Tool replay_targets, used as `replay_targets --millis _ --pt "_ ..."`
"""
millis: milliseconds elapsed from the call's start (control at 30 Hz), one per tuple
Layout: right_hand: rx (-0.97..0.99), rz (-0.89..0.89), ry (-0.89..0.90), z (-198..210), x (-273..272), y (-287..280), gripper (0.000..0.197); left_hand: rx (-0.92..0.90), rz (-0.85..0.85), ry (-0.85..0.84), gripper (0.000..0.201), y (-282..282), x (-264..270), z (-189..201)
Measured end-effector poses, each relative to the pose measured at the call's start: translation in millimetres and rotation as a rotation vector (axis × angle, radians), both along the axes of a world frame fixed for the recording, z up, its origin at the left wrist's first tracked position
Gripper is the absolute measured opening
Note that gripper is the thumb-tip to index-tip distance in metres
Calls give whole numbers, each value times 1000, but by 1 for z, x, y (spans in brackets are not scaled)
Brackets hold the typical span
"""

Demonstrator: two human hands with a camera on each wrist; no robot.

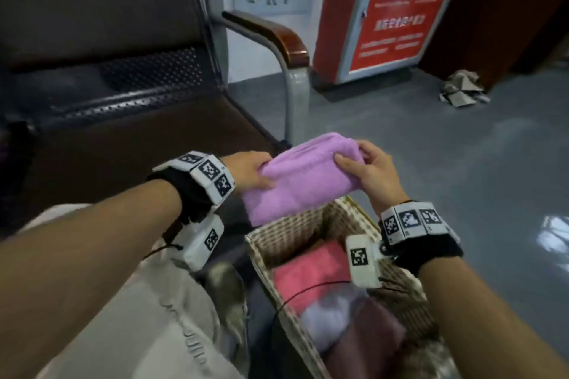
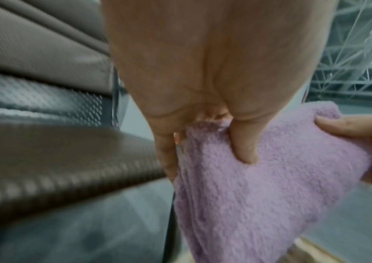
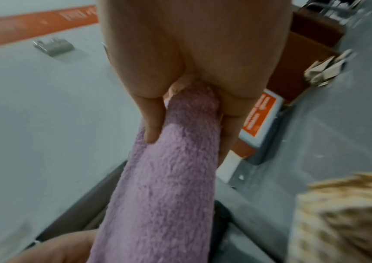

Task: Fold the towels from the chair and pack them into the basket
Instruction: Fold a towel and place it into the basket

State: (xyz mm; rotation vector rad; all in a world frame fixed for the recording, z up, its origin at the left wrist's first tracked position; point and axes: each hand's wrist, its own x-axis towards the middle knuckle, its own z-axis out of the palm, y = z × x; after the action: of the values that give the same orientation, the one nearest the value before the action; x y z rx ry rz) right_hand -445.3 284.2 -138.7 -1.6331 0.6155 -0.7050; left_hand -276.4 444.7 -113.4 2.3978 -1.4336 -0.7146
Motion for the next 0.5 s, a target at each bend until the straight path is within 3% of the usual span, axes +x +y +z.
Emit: replay_targets --millis 267,400,500 --pt "86 41 350 -118 -83 -8 23 236 -130 112 40 -30 -73 -147" --pt "-57 156 695 -156 -104 -10 26 441 -339 162 39 -30 -100 -189" --pt "-118 178 867 -175 -108 -14 30 452 -465 183 37 -29 -114 -204"
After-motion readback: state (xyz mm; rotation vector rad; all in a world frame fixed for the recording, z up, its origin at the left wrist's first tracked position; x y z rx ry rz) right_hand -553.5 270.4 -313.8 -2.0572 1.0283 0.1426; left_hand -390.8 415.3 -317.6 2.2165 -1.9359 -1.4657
